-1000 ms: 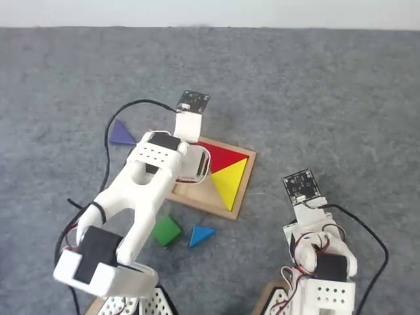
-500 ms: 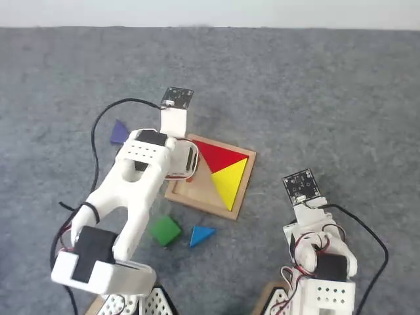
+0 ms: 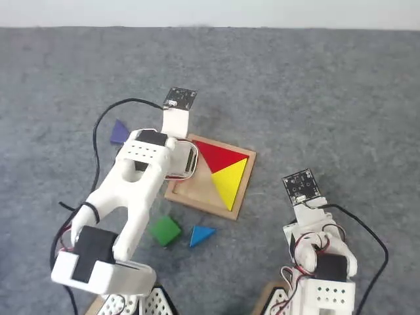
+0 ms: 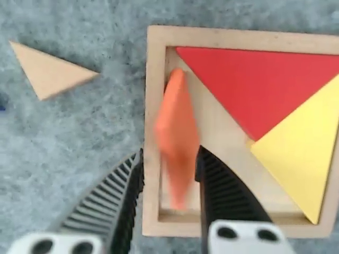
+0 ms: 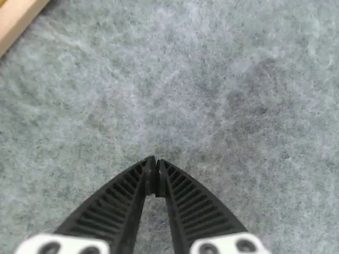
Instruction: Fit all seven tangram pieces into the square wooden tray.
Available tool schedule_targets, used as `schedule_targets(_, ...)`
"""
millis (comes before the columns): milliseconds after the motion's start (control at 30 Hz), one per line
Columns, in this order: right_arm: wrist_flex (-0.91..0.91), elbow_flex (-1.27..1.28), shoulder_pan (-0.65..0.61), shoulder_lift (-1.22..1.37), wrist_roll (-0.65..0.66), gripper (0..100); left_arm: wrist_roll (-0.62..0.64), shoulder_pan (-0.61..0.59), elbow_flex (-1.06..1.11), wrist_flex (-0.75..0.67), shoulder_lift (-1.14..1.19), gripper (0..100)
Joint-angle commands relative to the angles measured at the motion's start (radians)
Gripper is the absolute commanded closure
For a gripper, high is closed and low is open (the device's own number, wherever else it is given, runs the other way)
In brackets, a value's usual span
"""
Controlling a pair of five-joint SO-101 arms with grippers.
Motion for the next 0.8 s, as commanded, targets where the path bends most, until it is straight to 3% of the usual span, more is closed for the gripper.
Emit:
schedule_targets(0,0.002,0.017,-0.004,-0.016,0.008,99.1,-0.014,-0.006,-0.008,-0.025,-0.051,85)
schedule_targets(467,0.002,0.017,-0.004,-0.016,0.008,99.1,-0.005,-0.123,-0.028,-0.066,0.003,86)
schedule_targets(767,0.002,0.017,-0.004,-0.016,0.008,99.1,-0.006,0.006,-0.074,-0.025,0.110,86)
